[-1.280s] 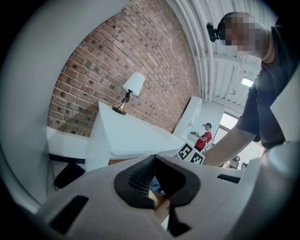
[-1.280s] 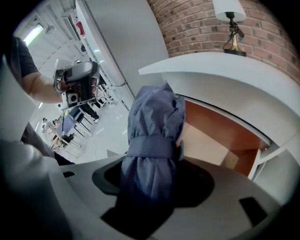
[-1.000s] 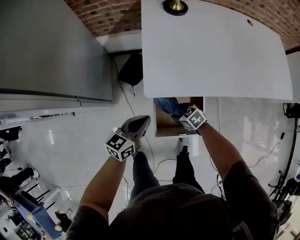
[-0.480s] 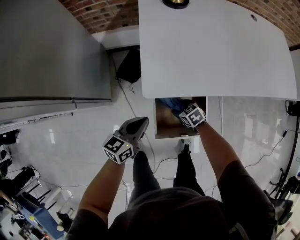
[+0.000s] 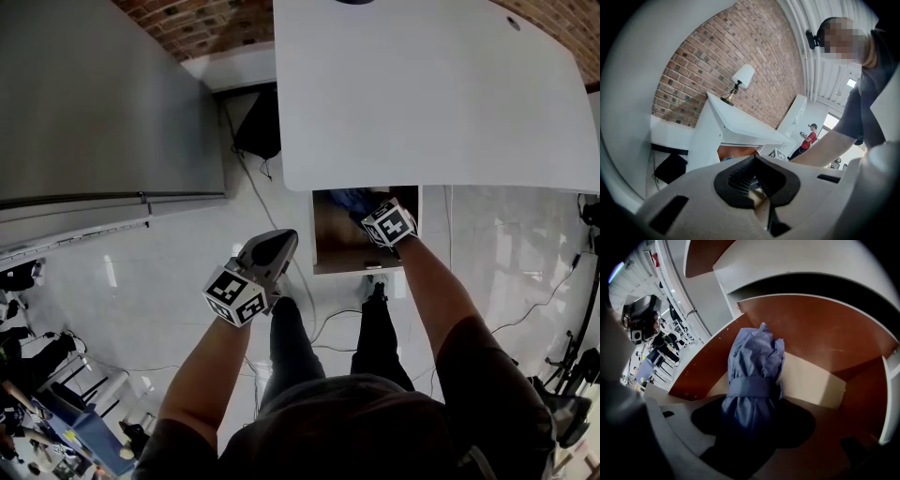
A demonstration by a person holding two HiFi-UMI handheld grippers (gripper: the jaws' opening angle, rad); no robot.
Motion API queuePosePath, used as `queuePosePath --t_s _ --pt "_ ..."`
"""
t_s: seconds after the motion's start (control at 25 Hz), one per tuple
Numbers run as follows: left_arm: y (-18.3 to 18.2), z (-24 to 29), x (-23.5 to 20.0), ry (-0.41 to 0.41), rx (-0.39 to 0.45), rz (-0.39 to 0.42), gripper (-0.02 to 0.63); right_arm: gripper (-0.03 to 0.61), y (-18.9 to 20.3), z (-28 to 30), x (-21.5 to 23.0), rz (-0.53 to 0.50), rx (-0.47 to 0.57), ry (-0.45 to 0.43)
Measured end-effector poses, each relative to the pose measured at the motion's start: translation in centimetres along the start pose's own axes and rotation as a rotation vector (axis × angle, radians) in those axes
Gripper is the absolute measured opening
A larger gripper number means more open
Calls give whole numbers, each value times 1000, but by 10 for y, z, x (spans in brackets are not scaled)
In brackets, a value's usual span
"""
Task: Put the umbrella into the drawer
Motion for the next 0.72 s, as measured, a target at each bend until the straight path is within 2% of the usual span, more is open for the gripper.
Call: queuePosePath --t_s 0.12,0.28,0.4,0.72 --pt "2 1 -3 -5 -2 3 0 281 5 3 2 1 -4 2" --pt "6 3 -6 -9 -3 3 0 323 1 6 6 68 14 -10" --pt "6 3 -6 -9 -2 3 0 351 0 4 8 56 18 -3" --pt "-11 1 9 -11 15 13 0 360 -10 -37 12 36 67 22"
Point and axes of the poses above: the fingertips, and each gripper's own axes: z forward along the fingers, x to its right, y out of its underside, the point moved 2 cm from there along -z, backward along the fingers, and after that the axes turned 14 degrees about y, right-handed, at the moved point
